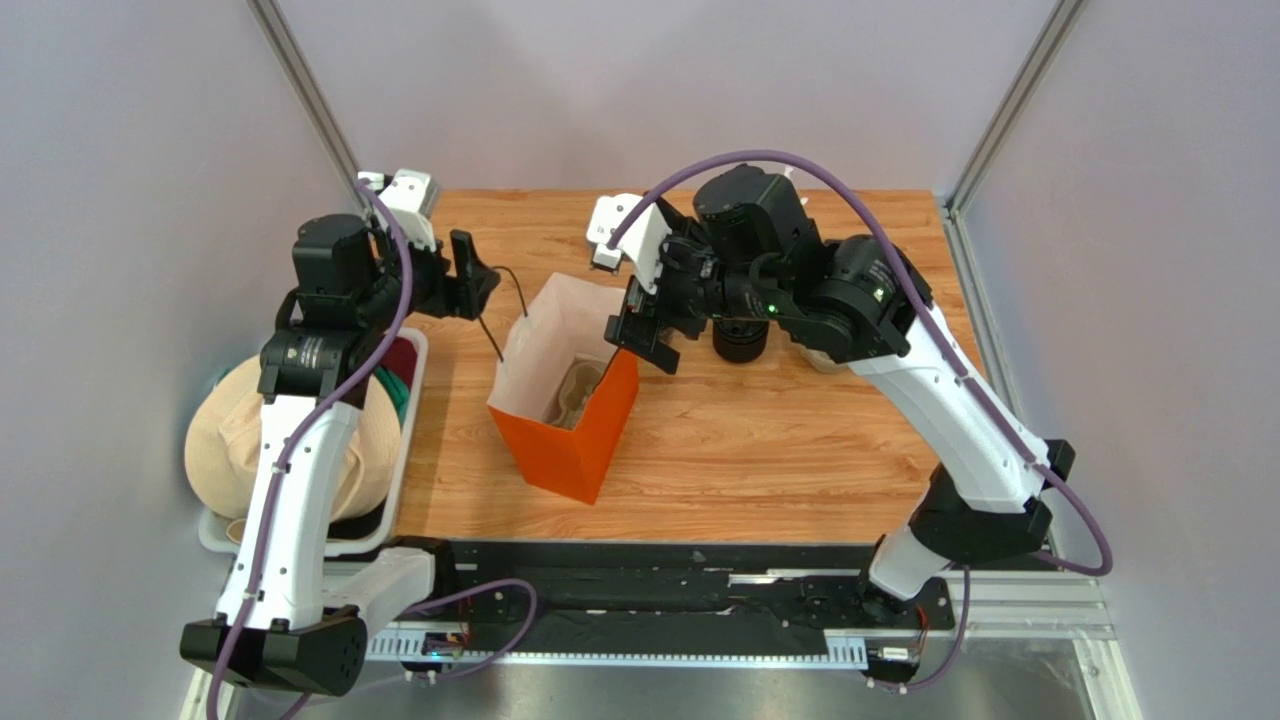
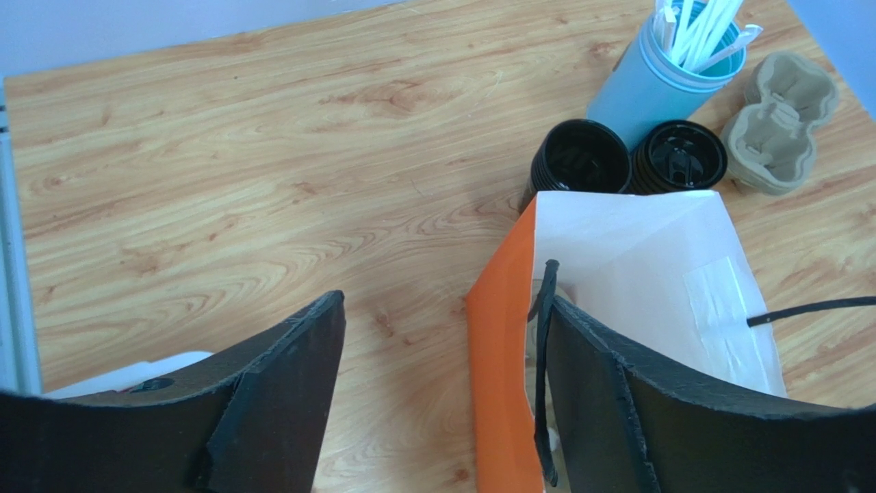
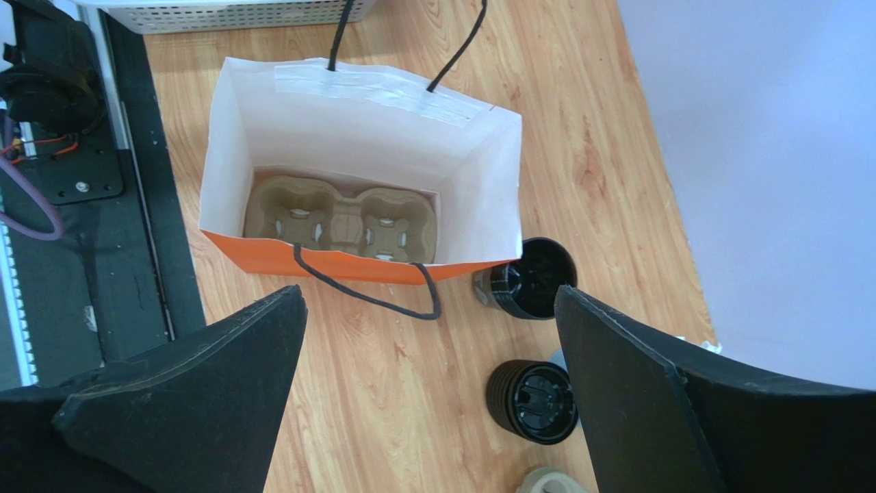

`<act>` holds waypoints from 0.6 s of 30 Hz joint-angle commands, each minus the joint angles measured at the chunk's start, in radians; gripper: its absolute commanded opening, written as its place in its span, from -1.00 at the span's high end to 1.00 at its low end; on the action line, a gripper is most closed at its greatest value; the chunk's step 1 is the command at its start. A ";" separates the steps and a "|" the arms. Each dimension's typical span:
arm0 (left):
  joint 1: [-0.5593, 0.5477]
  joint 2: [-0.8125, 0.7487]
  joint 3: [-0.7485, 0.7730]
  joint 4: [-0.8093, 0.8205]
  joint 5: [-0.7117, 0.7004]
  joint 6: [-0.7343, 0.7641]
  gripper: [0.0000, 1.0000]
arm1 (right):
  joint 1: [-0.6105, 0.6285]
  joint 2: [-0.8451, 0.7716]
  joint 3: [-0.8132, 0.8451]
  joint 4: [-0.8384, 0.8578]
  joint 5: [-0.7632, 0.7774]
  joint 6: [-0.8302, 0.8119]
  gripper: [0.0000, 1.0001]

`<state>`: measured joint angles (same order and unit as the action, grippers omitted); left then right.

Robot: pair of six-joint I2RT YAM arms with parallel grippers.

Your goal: Pack the takeout coffee

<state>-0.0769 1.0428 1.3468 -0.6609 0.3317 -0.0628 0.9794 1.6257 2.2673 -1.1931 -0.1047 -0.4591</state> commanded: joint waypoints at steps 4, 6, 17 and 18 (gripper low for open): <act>0.006 -0.006 0.008 0.021 0.030 0.009 -0.72 | -0.022 -0.067 -0.055 -0.010 0.007 -0.124 -0.96; 0.005 -0.001 0.015 0.020 0.043 0.015 -0.72 | -0.022 -0.072 -0.084 -0.016 0.013 -0.179 -0.91; 0.005 0.016 0.049 0.000 0.176 0.032 -0.27 | -0.082 -0.044 -0.210 0.064 -0.056 -0.288 -0.58; 0.005 0.016 0.048 -0.002 0.181 0.034 -0.15 | -0.084 -0.041 -0.209 0.063 -0.067 -0.289 -0.56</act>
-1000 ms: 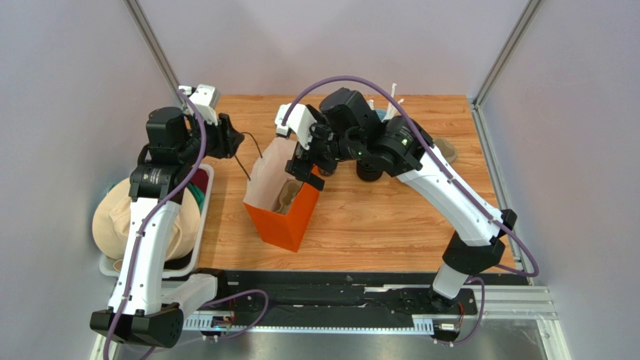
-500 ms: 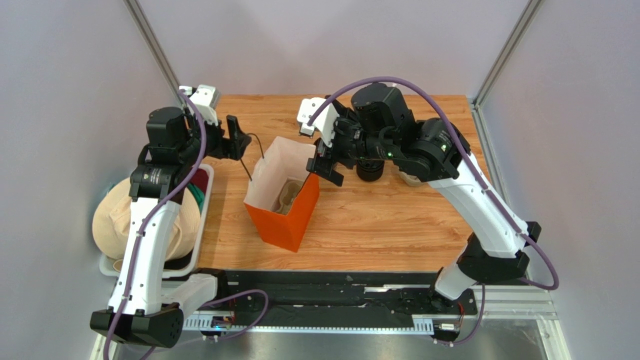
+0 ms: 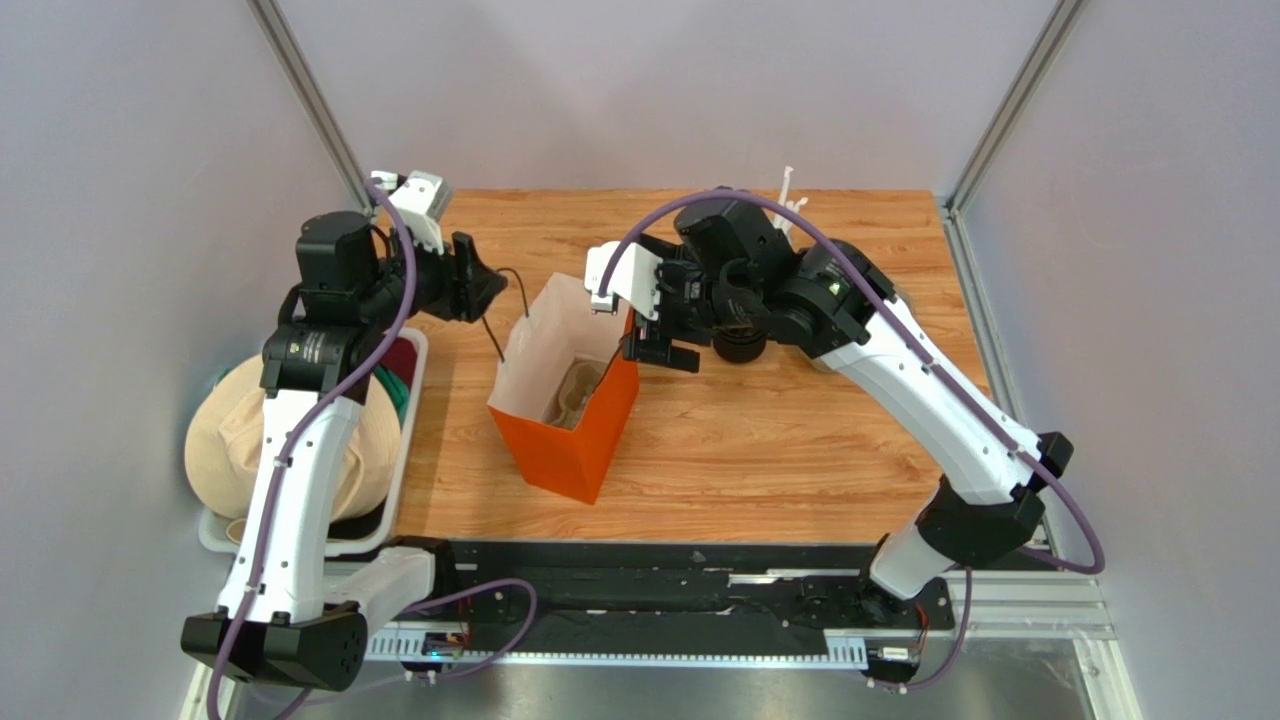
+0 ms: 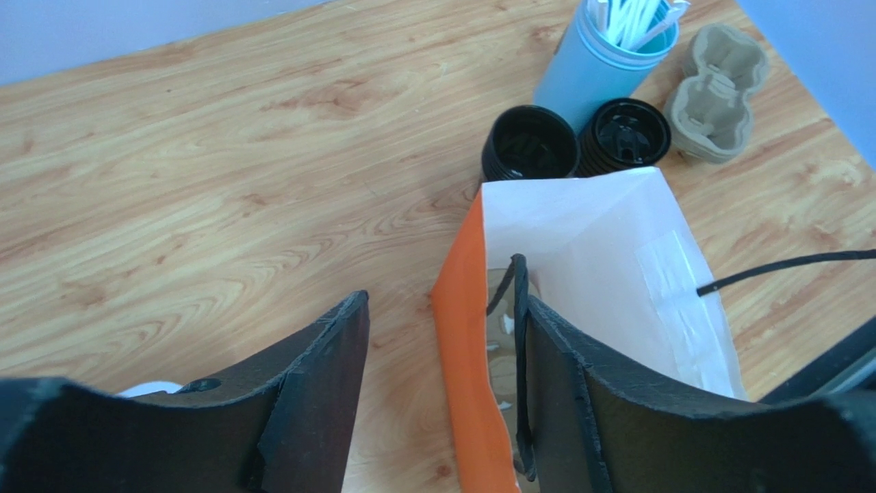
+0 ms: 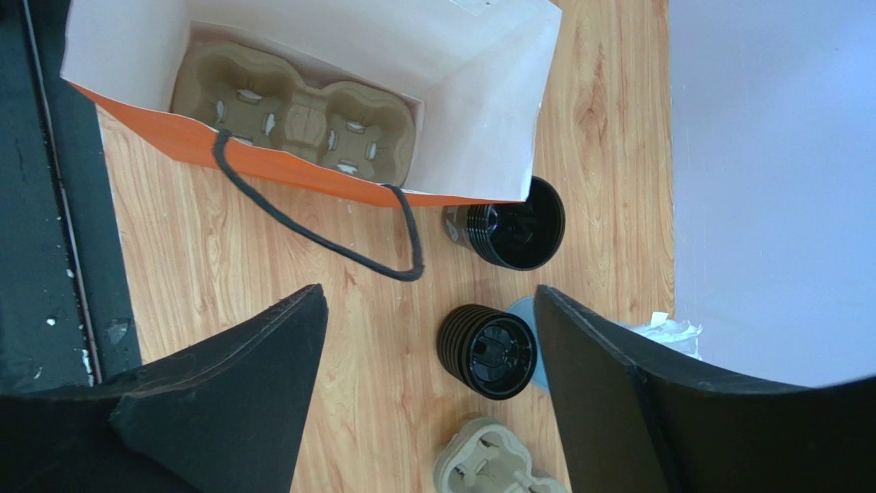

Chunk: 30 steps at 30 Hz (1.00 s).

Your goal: Pack the takeout coffee

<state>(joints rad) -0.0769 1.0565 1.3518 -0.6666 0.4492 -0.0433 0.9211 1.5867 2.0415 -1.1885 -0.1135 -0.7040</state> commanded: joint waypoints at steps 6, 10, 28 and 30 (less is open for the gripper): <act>0.005 0.008 0.053 -0.001 0.077 0.023 0.27 | -0.025 0.018 0.043 0.023 -0.175 -0.060 -0.40; 0.005 0.017 0.072 -0.011 0.088 0.029 0.40 | -0.027 0.029 0.046 0.020 -0.229 -0.057 -0.22; 0.002 0.072 0.177 -0.068 0.101 0.080 1.00 | -0.025 0.049 0.100 0.061 -0.207 -0.017 1.00; -0.003 0.079 0.213 -0.074 0.105 0.097 1.00 | -0.025 0.045 0.117 0.061 -0.201 -0.008 1.00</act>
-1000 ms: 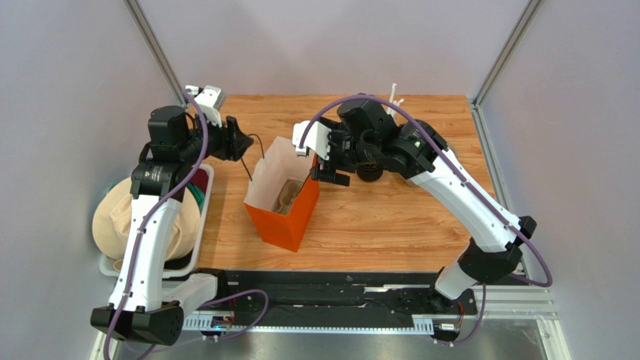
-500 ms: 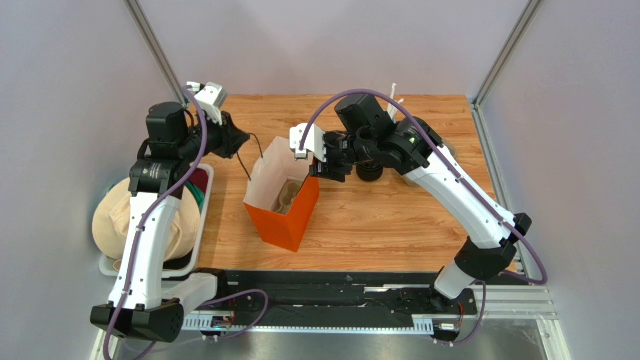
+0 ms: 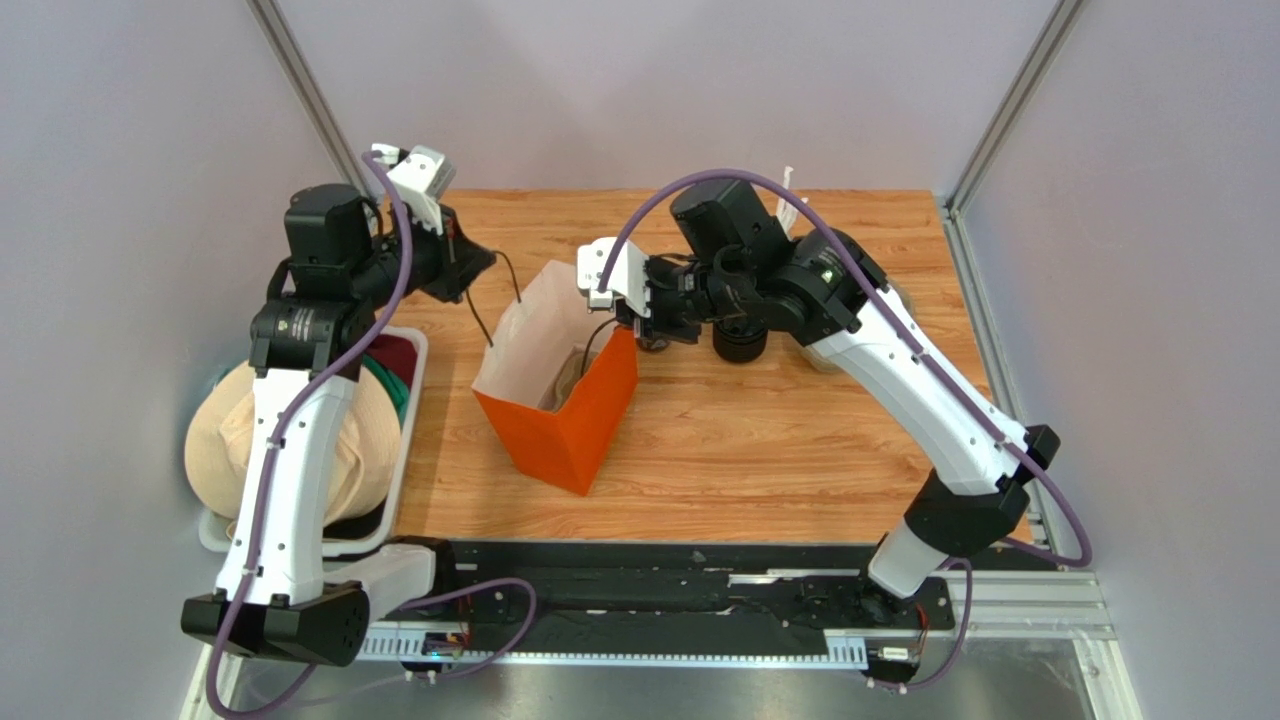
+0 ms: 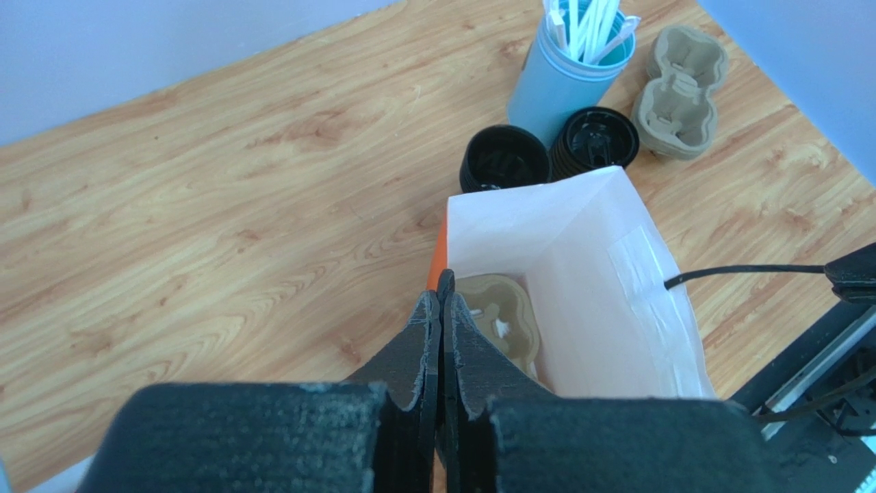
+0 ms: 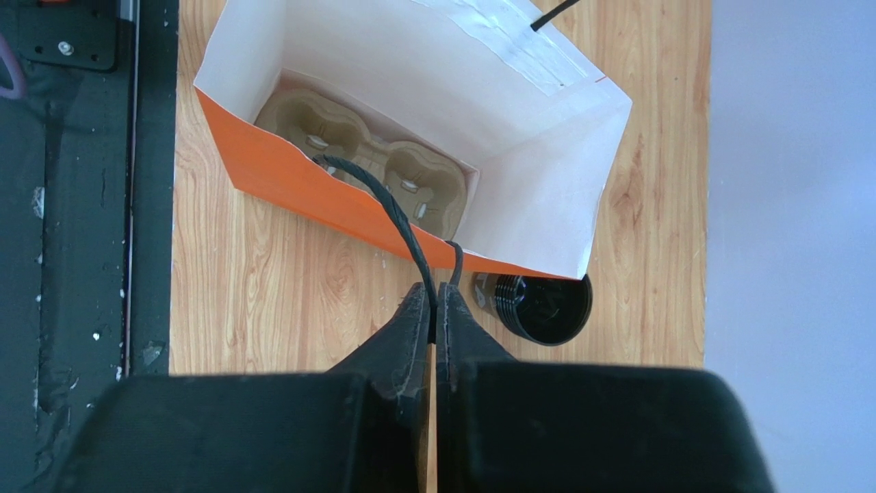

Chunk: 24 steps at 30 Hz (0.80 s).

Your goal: Pack the takeout coffee

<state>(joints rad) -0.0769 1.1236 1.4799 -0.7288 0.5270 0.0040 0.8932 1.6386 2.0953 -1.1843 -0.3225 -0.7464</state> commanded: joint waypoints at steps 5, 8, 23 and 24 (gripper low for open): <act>-0.012 0.022 0.166 -0.020 0.036 0.068 1.00 | 0.003 -0.023 0.092 0.067 0.008 0.083 1.00; -0.015 0.018 0.191 -0.015 0.051 0.062 1.00 | 0.003 -0.026 0.092 0.089 0.025 0.104 1.00; -0.084 -0.015 0.230 -0.090 0.079 0.151 1.00 | 0.041 -0.072 -0.041 0.011 0.010 0.065 1.00; -0.084 -0.021 0.230 -0.092 0.088 0.155 1.00 | 0.042 -0.077 -0.059 0.011 0.005 0.064 1.00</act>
<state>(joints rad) -0.1574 1.1416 1.6608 -0.8082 0.5636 0.1047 0.9283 1.6077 2.0769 -1.1564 -0.2916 -0.6739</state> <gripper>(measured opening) 0.017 0.011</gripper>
